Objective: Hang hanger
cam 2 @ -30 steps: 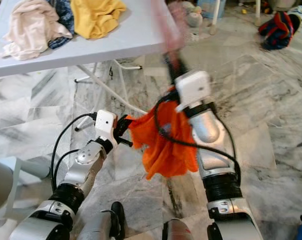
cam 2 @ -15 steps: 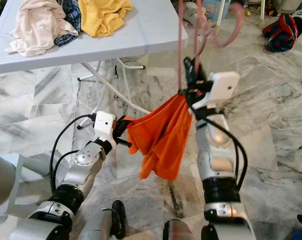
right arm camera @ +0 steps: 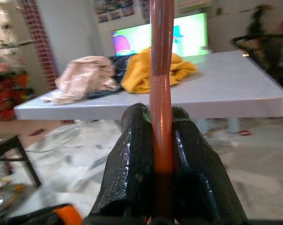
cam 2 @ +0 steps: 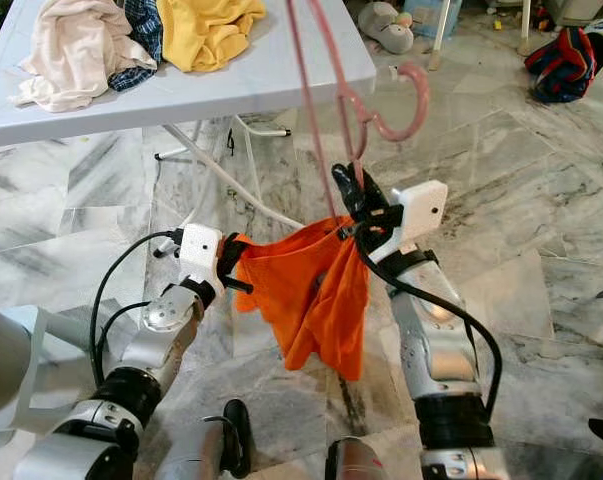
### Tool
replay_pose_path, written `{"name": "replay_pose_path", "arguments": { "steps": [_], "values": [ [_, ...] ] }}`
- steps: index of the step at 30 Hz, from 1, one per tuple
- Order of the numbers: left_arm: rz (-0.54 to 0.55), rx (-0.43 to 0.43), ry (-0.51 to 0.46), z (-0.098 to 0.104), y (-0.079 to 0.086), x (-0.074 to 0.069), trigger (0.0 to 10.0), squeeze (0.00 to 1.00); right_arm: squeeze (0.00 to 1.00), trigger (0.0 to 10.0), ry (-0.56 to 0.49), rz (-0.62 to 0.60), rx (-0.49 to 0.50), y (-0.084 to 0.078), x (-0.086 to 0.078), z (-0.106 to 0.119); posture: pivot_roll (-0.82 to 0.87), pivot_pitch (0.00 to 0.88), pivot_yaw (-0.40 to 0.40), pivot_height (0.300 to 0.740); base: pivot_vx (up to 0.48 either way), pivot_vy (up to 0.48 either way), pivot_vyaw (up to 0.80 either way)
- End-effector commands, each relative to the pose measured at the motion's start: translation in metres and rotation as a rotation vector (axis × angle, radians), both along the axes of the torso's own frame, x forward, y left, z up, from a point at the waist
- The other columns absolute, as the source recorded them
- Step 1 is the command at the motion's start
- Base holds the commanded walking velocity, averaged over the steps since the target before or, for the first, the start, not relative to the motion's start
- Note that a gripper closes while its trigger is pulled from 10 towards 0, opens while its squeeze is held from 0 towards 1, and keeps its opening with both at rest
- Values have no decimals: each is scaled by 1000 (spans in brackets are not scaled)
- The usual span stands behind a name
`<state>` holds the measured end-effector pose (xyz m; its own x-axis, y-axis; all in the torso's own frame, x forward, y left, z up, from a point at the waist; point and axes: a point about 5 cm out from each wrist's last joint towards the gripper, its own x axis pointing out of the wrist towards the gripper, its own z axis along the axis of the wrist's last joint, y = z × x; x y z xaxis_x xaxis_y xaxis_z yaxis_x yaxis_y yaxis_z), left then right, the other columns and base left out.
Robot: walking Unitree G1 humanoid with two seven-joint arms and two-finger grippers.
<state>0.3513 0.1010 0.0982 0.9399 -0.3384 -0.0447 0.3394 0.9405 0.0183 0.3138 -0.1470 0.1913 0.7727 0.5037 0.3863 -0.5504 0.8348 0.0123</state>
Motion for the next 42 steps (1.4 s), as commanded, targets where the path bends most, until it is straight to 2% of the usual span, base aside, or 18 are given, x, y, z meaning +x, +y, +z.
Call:
{"name": "replay_pose_path", "arguments": {
  "steps": [1, 2, 3, 8, 13, 17, 23, 27, 30, 36, 39, 40, 42],
  "values": [
    [21, -47, 18, 1, 5, 3, 1098, 0, 0, 10000, -26, 86, -42, -1, -10, 5, -47, 216, 2, 740, 0, 0, 0],
    [20, -58, 20, 2, 5, 3, 1098, 0, 0, 10000, -23, 91, -51, -2, -10, 5, -47, 216, 2, 740, 0, 0, 0],
    [16, -82, 17, 4, 5, 4, 275, 0, 0, 10000, -24, 94, -75, -4, -11, 4, -47, 217, 2, 740, 0, 0, 0],
    [-34, -171, -16, 18, 3, 9, 0, 0, 0, 10000, -2, 111, -229, -17, -15, -6, -47, 217, 3, 740, 0, 0, 0],
    [-45, -140, -22, 18, 4, 9, 0, 0, 0, 10000, 49, 206, -339, -18, -27, -18, -48, 216, 4, 740, 0, 0, 0],
    [27, -91, -13, 15, 14, 12, 0, 0, 0, 10000, 83, 249, -405, -21, -33, -27, -54, 218, 7, 740, 0, 0, 0],
    [62, -78, -10, 15, 21, 14, 0, 0, 0, 10000, 95, 243, -414, -26, -33, -28, -57, 215, 4, 740, 0, 0, 0],
    [75, -139, 1, 16, 20, 15, 0, 0, 0, 10000, 133, 301, -460, -28, -39, -35, -57, 213, 2, 740, 0, 0, 0],
    [49, -185, 0, 18, 16, 15, 0, 0, 0, 10000, 131, 294, -480, -30, -38, -35, -58, 210, 1, 740, 0, 0, 0],
    [27, -114, 4, 12, 14, 12, 0, 0, 0, 10000, 128, 302, -558, -33, -41, -40, -61, 213, 0, 740, 0, 0, 0],
    [41, -118, 38, 8, 16, 13, 0, 0, 0, 10000, 104, 264, -510, -33, -37, -35, -62, 213, -1, 740, 0, 0, 0],
    [39, -118, 81, 2, 15, 11, 0, 0, 0, 10000, 72, 199, -435, -33, -30, -27, -64, 213, -1, 740, 0, 0, 0],
    [16, -117, 81, -1, 10, 9, 0, 0, 0, 10000, 76, 181, -384, -32, -27, -25, -65, 213, -1, 740, 0, 0, 0]
  ]
}}
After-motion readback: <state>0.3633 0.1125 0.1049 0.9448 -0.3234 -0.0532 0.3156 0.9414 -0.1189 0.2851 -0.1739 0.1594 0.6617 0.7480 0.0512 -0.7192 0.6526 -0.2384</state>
